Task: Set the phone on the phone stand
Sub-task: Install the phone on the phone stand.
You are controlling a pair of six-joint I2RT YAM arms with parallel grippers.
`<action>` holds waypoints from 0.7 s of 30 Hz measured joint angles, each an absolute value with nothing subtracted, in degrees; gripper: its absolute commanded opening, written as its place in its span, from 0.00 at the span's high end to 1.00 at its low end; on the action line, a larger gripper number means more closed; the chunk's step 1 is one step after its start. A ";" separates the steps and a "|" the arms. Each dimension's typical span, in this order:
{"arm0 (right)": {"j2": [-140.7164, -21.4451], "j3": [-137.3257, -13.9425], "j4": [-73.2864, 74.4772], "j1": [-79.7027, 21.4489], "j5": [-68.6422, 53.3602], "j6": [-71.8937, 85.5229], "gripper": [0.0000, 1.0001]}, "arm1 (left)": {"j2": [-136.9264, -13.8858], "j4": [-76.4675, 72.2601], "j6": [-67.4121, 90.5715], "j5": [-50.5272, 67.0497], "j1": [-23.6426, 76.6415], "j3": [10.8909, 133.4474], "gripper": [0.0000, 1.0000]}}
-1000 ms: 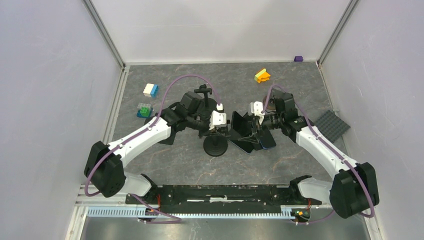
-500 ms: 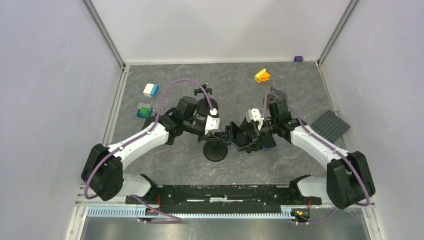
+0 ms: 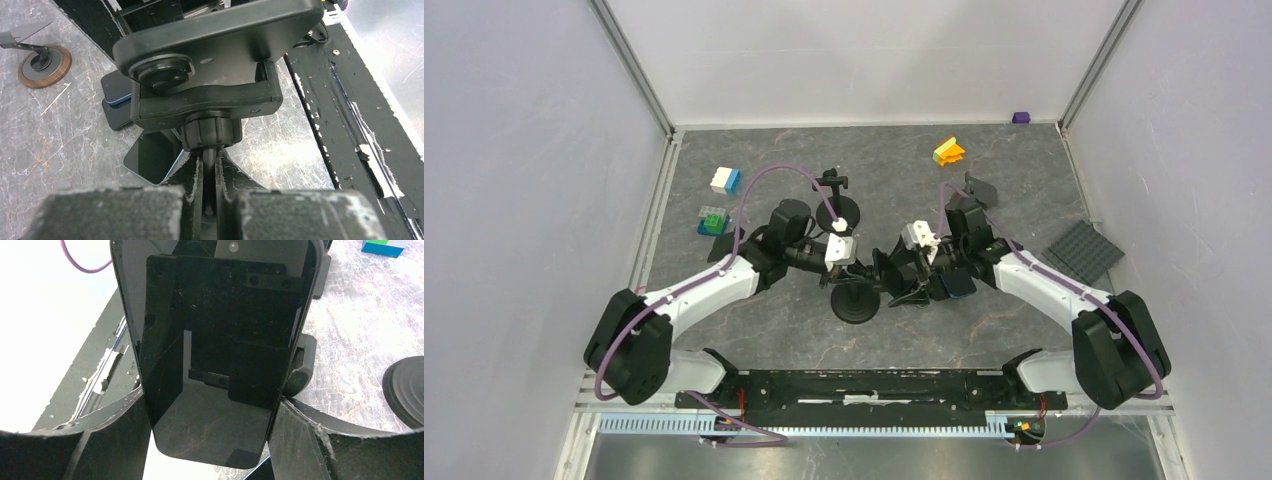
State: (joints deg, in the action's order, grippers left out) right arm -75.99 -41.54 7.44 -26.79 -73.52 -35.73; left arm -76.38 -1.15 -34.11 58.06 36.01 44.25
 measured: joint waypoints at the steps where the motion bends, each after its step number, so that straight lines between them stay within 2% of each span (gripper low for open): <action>1: -75.99 -41.47 6.33 -26.92 -73.45 -34.83 1.00 | -76.38 -1.80 -33.78 58.52 35.99 43.97 0.98; 10: -78.04 -40.88 -0.23 -27.88 -74.00 -28.60 1.00 | -76.53 -4.78 -30.02 60.34 35.14 42.83 0.98; 21: -78.76 -40.99 1.13 -28.03 -76.14 -29.34 1.00 | -78.06 -6.59 -28.34 64.71 34.98 42.76 0.98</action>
State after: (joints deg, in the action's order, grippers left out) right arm -78.76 -40.99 1.13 -28.03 -76.14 -29.34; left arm -78.06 -6.59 -28.34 64.71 34.98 42.76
